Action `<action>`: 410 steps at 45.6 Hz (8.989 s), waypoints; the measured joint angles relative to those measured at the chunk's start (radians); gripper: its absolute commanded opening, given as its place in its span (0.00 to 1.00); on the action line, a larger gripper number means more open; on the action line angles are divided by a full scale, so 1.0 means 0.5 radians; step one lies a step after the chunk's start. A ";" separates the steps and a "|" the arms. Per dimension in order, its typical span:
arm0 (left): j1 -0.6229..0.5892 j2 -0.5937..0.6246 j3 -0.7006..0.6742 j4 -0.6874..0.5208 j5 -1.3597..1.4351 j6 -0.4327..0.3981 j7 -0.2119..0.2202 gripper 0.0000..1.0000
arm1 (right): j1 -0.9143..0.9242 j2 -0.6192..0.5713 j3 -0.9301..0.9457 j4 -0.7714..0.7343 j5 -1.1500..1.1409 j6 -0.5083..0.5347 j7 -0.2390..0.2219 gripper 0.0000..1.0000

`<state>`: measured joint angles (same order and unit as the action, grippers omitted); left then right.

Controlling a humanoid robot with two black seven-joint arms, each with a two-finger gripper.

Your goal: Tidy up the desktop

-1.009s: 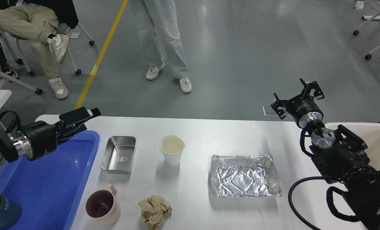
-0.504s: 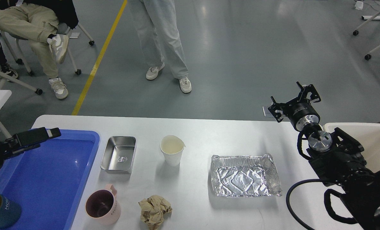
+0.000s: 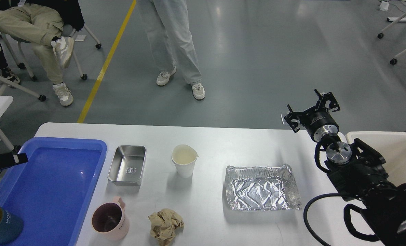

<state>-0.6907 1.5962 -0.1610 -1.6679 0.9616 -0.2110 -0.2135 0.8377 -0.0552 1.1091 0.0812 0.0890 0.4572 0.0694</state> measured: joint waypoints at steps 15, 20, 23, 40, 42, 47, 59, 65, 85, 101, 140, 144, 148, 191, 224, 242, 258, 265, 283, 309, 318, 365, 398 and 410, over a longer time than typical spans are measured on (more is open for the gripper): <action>0.000 -0.012 -0.006 0.034 0.011 -0.171 -0.053 0.96 | -0.017 0.018 0.000 0.000 0.000 0.000 0.017 1.00; -0.002 0.000 -0.009 0.041 0.011 -0.258 -0.055 0.96 | -0.017 0.018 -0.002 0.000 0.000 0.000 0.018 1.00; -0.011 0.011 -0.021 0.043 0.012 -0.366 -0.064 0.96 | -0.017 0.018 -0.003 0.000 0.000 0.000 0.018 1.00; -0.038 -0.065 -0.042 0.178 0.004 -0.544 0.066 0.96 | -0.016 0.018 -0.004 0.000 0.000 0.000 0.021 1.00; -0.038 -0.102 -0.038 0.185 0.004 -0.529 0.126 0.96 | -0.016 0.018 -0.005 0.000 0.000 0.000 0.021 1.00; -0.040 -0.195 -0.035 0.191 0.004 -0.502 0.244 0.96 | -0.016 0.018 -0.006 0.000 0.000 0.000 0.021 1.00; 0.023 -0.450 0.006 0.191 0.034 -0.251 0.330 0.94 | -0.019 0.018 -0.006 0.000 0.000 0.000 0.021 1.00; 0.036 -0.536 0.043 0.192 0.191 -0.218 0.331 0.94 | -0.019 0.018 -0.006 0.000 0.000 0.000 0.021 1.00; 0.024 -0.865 0.220 0.224 0.472 -0.062 0.332 0.91 | 0.002 0.076 -0.009 0.002 0.000 0.000 0.023 1.00; 0.011 -1.056 0.367 0.309 0.539 -0.047 0.366 0.85 | 0.014 0.094 -0.012 0.003 -0.003 0.000 0.024 1.00; -0.107 -1.298 0.505 0.427 0.559 -0.177 0.436 0.18 | 0.021 0.117 -0.016 0.003 -0.003 0.000 0.027 1.00; -0.129 -1.293 0.505 0.422 0.555 -0.244 0.443 0.13 | 0.021 0.116 -0.016 0.003 -0.003 0.000 0.027 1.00; -0.148 -1.289 0.505 0.420 0.553 -0.267 0.445 0.04 | 0.021 0.116 -0.016 0.003 -0.003 0.000 0.027 1.00; -0.296 -0.866 0.491 0.123 0.567 -0.438 0.419 0.00 | 0.048 0.120 -0.012 0.003 -0.003 -0.003 0.027 1.00; -0.344 -0.339 0.496 0.072 0.560 -0.274 0.505 0.00 | 0.041 0.122 -0.015 0.003 -0.003 -0.003 0.027 1.00; -0.085 -0.524 0.500 0.226 0.561 -0.010 0.549 0.01 | 0.045 0.114 -0.015 0.003 -0.003 -0.003 0.027 1.00; 0.011 -0.602 0.500 0.286 0.547 0.055 0.547 0.02 | 0.043 0.112 -0.015 0.003 -0.003 -0.002 0.026 1.00; 0.030 -0.603 0.500 0.311 0.544 0.059 0.543 0.04 | 0.045 0.100 -0.015 0.003 -0.003 -0.002 0.025 1.00; 0.072 -0.660 0.494 0.419 0.503 0.069 0.567 0.39 | 0.043 0.095 -0.015 0.003 -0.003 -0.001 0.026 1.00; 0.122 -0.649 0.485 0.407 0.445 0.235 0.579 0.81 | 0.048 0.094 -0.015 0.003 -0.003 -0.003 0.026 1.00; 0.120 -0.607 0.482 0.361 0.448 0.235 0.559 0.92 | 0.058 0.095 -0.013 0.003 -0.003 -0.005 0.026 1.00; -0.170 0.114 -0.584 0.008 -0.372 -0.618 0.488 0.98 | 0.079 0.107 -0.012 0.001 -0.003 -0.014 0.027 1.00; -0.190 0.011 -0.785 0.309 -0.444 -0.794 0.518 0.98 | 0.064 0.106 -0.016 0.000 -0.003 -0.018 0.027 1.00; -0.174 -0.645 -0.759 0.860 -0.116 -0.762 0.588 0.98 | 0.067 0.105 -0.016 0.000 -0.003 -0.019 0.027 1.00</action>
<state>-0.7775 1.2737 -0.5408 -1.2381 0.9035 -0.5920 0.0804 0.8714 -0.0029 1.1014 0.0812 0.0874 0.4478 0.0829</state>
